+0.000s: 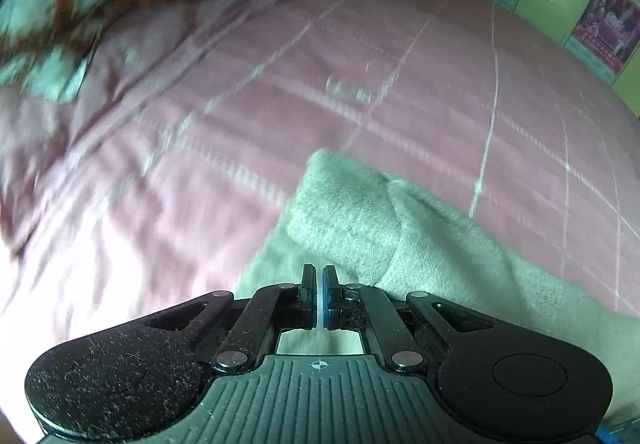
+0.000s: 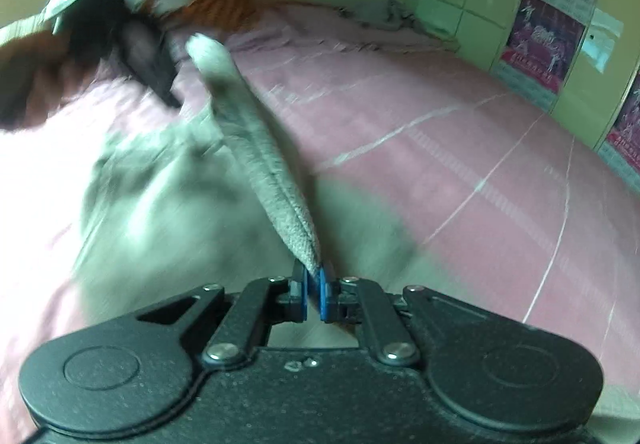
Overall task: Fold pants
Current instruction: 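Lift the waistband with both grippers and fold it over toward the pant cuffs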
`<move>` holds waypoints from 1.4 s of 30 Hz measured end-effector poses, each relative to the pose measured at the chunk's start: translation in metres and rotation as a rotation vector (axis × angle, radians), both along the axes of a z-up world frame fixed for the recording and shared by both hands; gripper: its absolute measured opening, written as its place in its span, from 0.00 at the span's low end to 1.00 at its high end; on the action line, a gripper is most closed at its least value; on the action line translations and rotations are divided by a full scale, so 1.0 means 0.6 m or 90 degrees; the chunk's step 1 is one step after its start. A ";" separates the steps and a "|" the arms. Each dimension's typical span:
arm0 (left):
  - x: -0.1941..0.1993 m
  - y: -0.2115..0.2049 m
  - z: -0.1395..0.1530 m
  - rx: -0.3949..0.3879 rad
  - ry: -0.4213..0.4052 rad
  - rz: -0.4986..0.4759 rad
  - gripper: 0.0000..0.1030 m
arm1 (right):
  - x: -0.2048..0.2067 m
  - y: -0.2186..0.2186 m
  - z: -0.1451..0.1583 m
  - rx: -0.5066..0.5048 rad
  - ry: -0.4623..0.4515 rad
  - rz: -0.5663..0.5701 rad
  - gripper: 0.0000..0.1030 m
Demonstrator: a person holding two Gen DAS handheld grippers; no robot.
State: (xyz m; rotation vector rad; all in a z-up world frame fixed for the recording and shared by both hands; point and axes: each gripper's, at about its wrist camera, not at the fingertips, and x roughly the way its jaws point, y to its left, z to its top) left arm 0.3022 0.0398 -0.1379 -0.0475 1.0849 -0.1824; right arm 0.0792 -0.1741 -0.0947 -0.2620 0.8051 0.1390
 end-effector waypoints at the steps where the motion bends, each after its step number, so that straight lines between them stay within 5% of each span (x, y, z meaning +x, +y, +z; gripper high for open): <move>1: -0.010 0.009 -0.007 -0.005 0.013 0.004 0.01 | -0.018 0.012 -0.014 0.009 0.008 -0.007 0.05; 6: -0.051 0.050 -0.042 -0.007 0.075 0.052 0.01 | -0.043 0.047 -0.084 0.020 0.051 -0.053 0.18; 12: -0.100 0.098 -0.006 -0.088 0.075 0.057 0.02 | -0.064 0.008 -0.034 0.145 0.043 -0.141 0.19; 14: -0.102 0.096 -0.011 -0.127 0.105 0.057 0.18 | -0.073 -0.017 -0.028 0.191 0.050 -0.180 0.21; 16: -0.113 0.094 -0.025 -0.168 0.134 0.080 0.53 | -0.087 -0.039 -0.041 0.241 0.070 -0.223 0.21; 22: -0.116 0.071 -0.048 -0.192 0.128 0.108 0.52 | -0.115 -0.057 -0.053 0.306 0.081 -0.283 0.21; 25: -0.110 0.058 -0.057 -0.207 0.125 0.116 0.39 | -0.126 -0.053 -0.053 0.314 0.080 -0.295 0.21; 30: -0.116 0.047 -0.092 -0.227 0.146 0.147 0.39 | -0.127 -0.062 -0.061 0.359 0.082 -0.323 0.21; 35: -0.104 0.050 -0.109 -0.264 0.143 0.201 0.19 | -0.128 -0.069 -0.066 0.408 0.090 -0.346 0.21; 38: -0.101 0.047 -0.097 -0.257 0.132 0.205 0.13 | -0.130 -0.088 -0.068 0.458 0.079 -0.391 0.21; 42: -0.097 0.023 -0.061 -0.206 0.088 0.138 0.12 | -0.127 -0.135 -0.093 0.593 0.054 -0.498 0.22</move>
